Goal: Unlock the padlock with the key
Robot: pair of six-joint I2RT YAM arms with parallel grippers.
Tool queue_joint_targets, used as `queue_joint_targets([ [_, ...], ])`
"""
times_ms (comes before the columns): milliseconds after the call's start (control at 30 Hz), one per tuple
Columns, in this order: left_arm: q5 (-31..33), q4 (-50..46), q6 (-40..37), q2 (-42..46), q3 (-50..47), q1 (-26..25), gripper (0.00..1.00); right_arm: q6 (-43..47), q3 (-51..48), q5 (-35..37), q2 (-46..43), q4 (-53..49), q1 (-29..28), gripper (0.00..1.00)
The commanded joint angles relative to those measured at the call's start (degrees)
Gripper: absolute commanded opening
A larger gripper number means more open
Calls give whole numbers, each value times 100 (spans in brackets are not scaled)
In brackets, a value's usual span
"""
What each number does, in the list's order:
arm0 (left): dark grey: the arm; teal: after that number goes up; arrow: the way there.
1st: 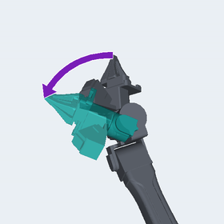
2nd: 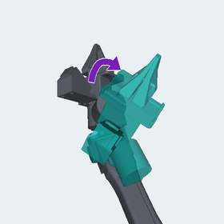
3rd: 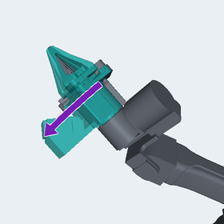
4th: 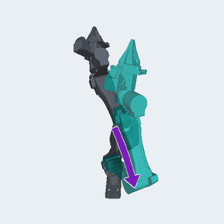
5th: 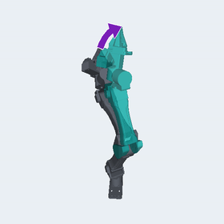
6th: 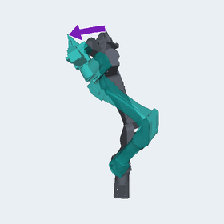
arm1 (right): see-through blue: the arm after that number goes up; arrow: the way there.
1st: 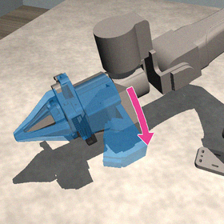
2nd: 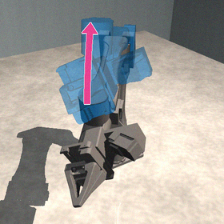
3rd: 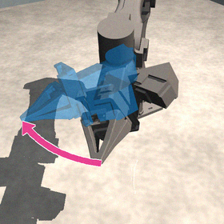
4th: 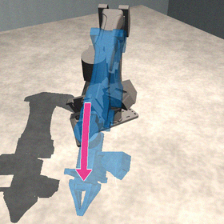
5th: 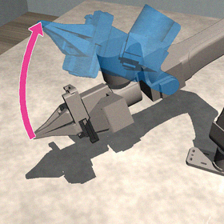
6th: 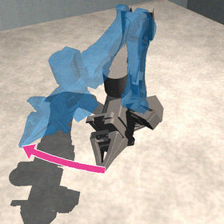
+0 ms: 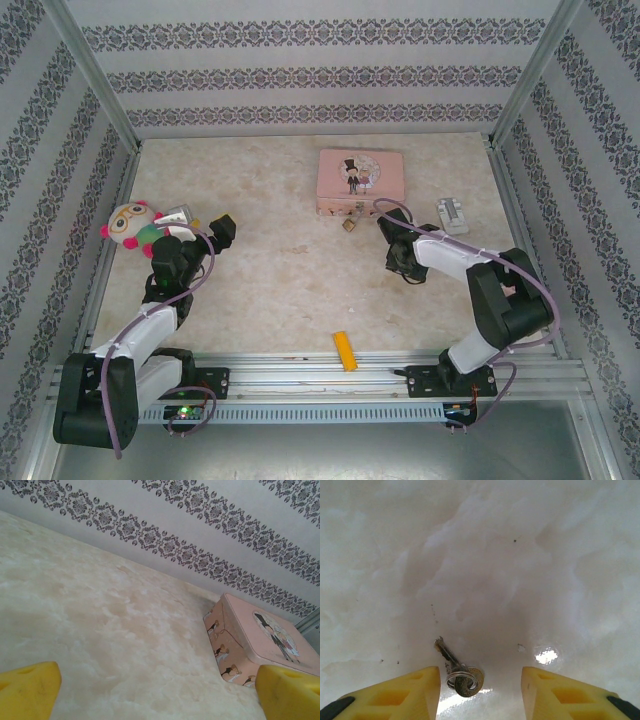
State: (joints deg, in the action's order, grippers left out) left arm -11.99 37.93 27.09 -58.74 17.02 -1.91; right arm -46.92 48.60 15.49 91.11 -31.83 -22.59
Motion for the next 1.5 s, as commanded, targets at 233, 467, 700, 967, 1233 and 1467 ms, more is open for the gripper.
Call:
queue_joint_targets([
  [233,-49,171,41,111,-4,-64,99,-169,-126,-56,-157,-101,53,43],
  [467,-14,179,52,121,-10,-64,99,-214,-328,68,-389,-262,61,43],
  [700,-3,140,37,166,4,-58,99,-259,-464,60,-527,-375,48,42],
  [967,21,57,7,231,4,-63,99,-384,-427,87,-832,-335,-100,45],
  [1233,-4,5,14,248,-5,-64,99,-286,106,386,-231,-279,-88,47],
  [1467,39,-65,-40,309,-49,-62,99,-200,350,372,168,-122,-54,48],
])
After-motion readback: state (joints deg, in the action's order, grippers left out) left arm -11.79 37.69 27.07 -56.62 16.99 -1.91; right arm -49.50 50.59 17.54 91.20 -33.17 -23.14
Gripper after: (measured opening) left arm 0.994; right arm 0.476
